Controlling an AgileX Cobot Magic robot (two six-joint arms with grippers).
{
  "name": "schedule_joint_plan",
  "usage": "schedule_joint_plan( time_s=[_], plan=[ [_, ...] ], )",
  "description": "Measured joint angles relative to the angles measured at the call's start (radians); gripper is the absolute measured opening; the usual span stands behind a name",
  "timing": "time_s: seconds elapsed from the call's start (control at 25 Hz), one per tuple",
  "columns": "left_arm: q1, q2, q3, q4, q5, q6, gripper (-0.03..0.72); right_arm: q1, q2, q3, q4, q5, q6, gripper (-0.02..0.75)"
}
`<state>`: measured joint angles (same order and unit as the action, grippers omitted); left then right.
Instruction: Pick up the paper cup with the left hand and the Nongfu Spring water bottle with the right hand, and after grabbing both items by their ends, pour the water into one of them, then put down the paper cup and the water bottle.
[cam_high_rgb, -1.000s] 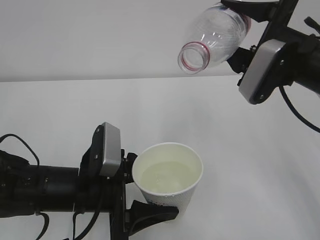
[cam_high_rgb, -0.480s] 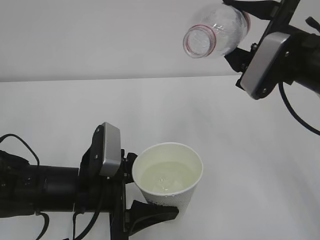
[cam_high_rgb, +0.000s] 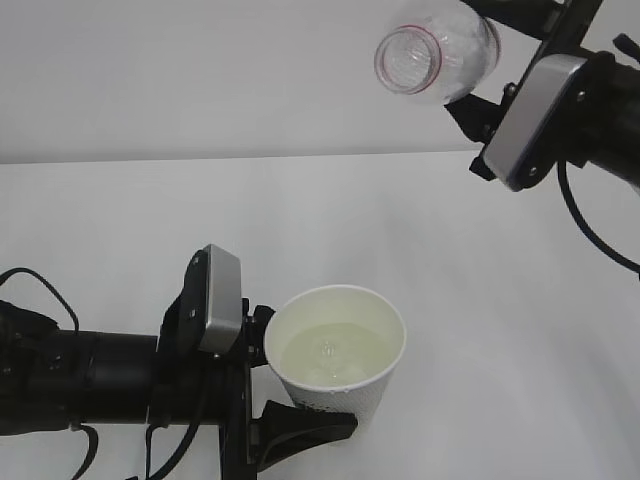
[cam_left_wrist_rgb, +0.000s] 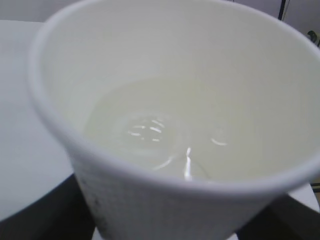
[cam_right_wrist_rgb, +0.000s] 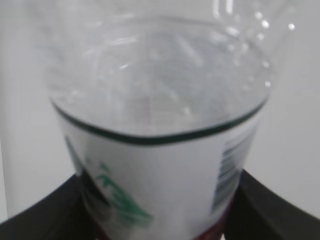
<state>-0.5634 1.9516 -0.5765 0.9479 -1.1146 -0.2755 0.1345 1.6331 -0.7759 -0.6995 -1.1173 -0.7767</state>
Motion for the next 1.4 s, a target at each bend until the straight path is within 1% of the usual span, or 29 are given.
schedule_joint_plan(
  time_s=[0.2, 0.64, 1.04, 1.4],
  plan=[
    [0.000, 0.000, 0.000, 0.000, 0.000, 0.000, 0.536, 0.000, 0.000, 0.000, 0.030, 0.000, 0.037, 0.482],
    [0.000, 0.000, 0.000, 0.000, 0.000, 0.000, 0.536, 0.000, 0.000, 0.000, 0.045, 0.000, 0.094, 0.482],
    [0.000, 0.000, 0.000, 0.000, 0.000, 0.000, 0.536, 0.000, 0.000, 0.000, 0.078, 0.000, 0.212, 0.482],
    [0.000, 0.000, 0.000, 0.000, 0.000, 0.000, 0.536, 0.000, 0.000, 0.000, 0.080, 0.000, 0.288, 0.482]
  ],
)
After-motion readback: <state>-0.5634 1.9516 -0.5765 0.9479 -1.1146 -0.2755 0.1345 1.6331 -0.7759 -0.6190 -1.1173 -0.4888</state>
